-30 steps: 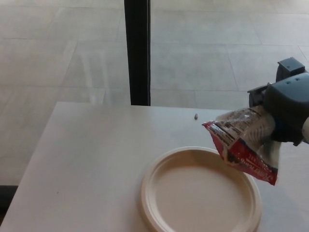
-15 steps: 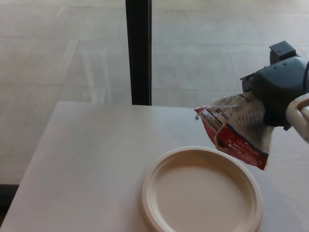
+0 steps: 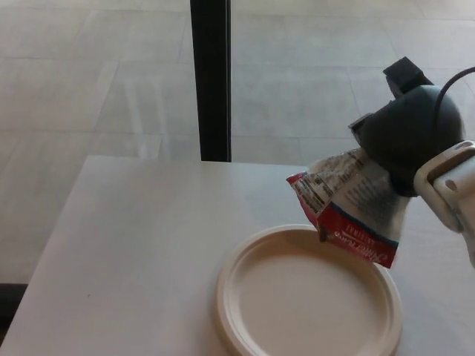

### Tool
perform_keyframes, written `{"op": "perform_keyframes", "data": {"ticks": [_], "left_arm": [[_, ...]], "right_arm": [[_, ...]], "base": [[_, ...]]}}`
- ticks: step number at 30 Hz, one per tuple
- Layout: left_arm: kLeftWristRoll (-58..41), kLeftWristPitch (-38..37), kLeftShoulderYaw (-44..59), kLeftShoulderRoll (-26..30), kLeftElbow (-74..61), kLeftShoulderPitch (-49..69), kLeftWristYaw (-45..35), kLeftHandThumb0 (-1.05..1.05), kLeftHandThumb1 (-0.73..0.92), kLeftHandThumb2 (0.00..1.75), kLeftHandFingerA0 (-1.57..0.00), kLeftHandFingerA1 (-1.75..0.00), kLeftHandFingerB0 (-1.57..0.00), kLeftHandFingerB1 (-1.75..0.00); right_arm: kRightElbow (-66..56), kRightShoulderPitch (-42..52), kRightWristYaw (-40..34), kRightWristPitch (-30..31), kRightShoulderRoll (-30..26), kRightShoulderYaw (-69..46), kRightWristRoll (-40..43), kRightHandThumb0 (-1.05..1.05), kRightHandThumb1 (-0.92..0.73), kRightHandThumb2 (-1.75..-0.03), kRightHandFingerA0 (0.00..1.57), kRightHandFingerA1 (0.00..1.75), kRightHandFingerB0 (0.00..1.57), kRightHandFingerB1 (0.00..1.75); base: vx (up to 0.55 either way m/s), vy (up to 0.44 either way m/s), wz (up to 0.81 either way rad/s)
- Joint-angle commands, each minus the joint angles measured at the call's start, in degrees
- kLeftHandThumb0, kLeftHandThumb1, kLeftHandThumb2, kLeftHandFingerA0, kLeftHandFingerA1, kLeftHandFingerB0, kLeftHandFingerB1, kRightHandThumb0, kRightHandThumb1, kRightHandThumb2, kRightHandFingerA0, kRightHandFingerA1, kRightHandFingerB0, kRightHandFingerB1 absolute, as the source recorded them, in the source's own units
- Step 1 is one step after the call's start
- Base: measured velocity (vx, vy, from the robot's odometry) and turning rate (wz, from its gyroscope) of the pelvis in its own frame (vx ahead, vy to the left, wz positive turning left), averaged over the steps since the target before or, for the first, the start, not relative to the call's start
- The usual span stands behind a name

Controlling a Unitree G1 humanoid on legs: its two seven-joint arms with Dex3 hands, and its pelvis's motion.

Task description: The robot uses its right hand to pick up a bag of sunflower seeds kept in the middle of the desk and tilts it over a plate kept next to it to pour out a few seeds and then puts the bag of seeds back on the desk

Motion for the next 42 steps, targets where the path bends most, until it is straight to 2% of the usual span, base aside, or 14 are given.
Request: {"op": "perform_keyframes", "data": {"ticks": [1,6,8,10,11,13,15,16,17,18,21,23,24,42], "left_arm": [[0.7,-0.5,0.2,2.1,-0.2,-0.1,0.2,-0.67,0.74,0.62,-0.46,-0.58,-0.51,-0.43],[0.9,-0.7,0.0,2.1,-0.3,-0.1,0.0,-0.66,0.75,0.63,-0.44,-0.55,-0.48,-0.42],[0.6,-0.5,0.2,2.3,-0.6,0.0,-0.2,-0.66,0.73,0.62,-0.42,-0.63,-0.51,-0.45],[0.1,-0.1,0.6,2.3,-0.6,-0.1,-0.4,-0.69,0.73,0.62,-0.43,-0.65,-0.53,-0.46],[0.1,-0.1,0.7,2.4,-0.5,-0.3,-0.6,-0.69,0.73,0.62,-0.42,-0.64,-0.5,-0.45],[0.3,-0.6,0.6,2.3,-0.3,-0.3,-0.6,-0.7,0.73,0.63,-0.42,-0.64,-0.54,-0.46],[0.2,-0.2,0.6,2.3,-0.2,-0.4,-0.7,-0.7,0.6,1.03,-0.41,-0.67,-0.49,-0.59],[0.3,-0.1,0.6,2.3,-0.1,-0.6,-0.5,-0.69,0.6,1.03,-0.43,-0.68,-0.48,-0.58],[0.5,-0.1,0.4,2.4,-0.2,-0.5,-0.4,-0.68,0.74,0.62,-0.43,-0.64,-0.53,-0.45],[0.8,-0.4,0.2,2.4,-0.3,-0.4,-0.3,-0.69,0.73,0.62,-0.44,-0.64,-0.53,-0.45],[-0.2,-0.4,0.9,1.9,-0.4,-0.2,-1.3,-0.69,0.73,0.62,-0.43,-0.66,-0.53,-0.46],[0.1,-0.5,0.8,1.9,-0.8,0.0,-0.8,-0.72,0.72,0.62,-0.44,-0.66,-0.53,-0.46],[0.1,-0.6,0.8,1.9,-0.9,0.2,-0.7,-0.72,0.72,0.62,-0.44,-0.64,-0.51,-0.45],[0.0,-0.4,0.8,0.7,-0.1,2.1,-1.9,-0.73,0.75,0.62,-0.42,-0.61,-0.44,-0.43]], "right_arm": [[-4.3,-2.3,0.3,-0.4,-0.6,2.2,-10.8,-0.62,-0.81,-0.65,0.98,1.75,0.8,1.39],[-5.6,-2.4,2.7,0.1,-0.1,2.5,-12.8,-0.57,-0.65,-1.06,1.24,1.41,0.86,1.09],[-5.7,-2.2,2.8,0.5,0.1,2.5,-14.3,-0.62,-0.74,-0.62,0.96,1.75,0.84,1.21],[-5.6,-2.2,4.3,1.9,1.0,2.5,-16.4,-0.61,-0.58,-1.03,1.27,1.43,0.88,1.07],[-5.4,-2.5,5.2,1.9,1.1,2.5,-17.1,-0.68,-0.72,-0.62,0.96,1.75,0.84,1.14],[-5.6,-3.1,6.1,1.3,0.6,2.5,-18.9,-0.58,-0.48,-0.98,1.32,1.42,0.89,1.03],[-5.9,-3.0,5.9,1.1,0.8,2.1,-18.8,-0.71,-0.66,-0.63,0.98,1.75,0.86,1.21],[-5.9,-2.9,6.5,1.1,1.1,2.2,-19.4,-0.71,-0.73,-0.63,1.0,1.73,0.85,1.22],[-5.9,-2.8,7.0,1.1,1.3,2.1,-19.6,-0.61,-0.6,-1.05,1.3,1.43,0.88,1.08],[-6.3,-2.6,7.5,0.7,1.5,1.9,-19.3,-0.65,-0.76,-0.72,0.95,1.75,0.83,1.07],[-7.3,-1.5,7.1,-0.9,1.0,0.8,-17.3,-0.53,-0.66,-0.65,0.92,1.75,0.84,1.01],[-6.6,1.1,8.9,1.7,2.6,-0.2,-16.9,-0.55,-0.59,-1.03,1.26,1.4,0.84,1.03],[-5.9,3.3,8.1,3.6,3.6,-1.3,-16.3,-0.56,-0.72,-0.67,0.87,1.74,0.83,1.1],[3.9,26.0,-0.6,13.8,15.5,-24.7,3.2,-0.43,-0.7,-0.68,0.81,1.61,0.63,0.69]], "base": [[0.0,0.0,0.0],[0.0,0.0,0.0],[0.0,0.0,0.0],[0.0,0.0,0.0],[0.0,0.0,0.0],[0.0,0.0,0.0],[0.0,0.0,0.0],[0.0,0.0,0.0],[0.0,0.0,0.0],[0.0,0.0,0.0],[0.0,0.0,0.0],[0.0,0.0,0.0],[0.0,0.0,0.0],[0.0,0.0,0.0]]}}
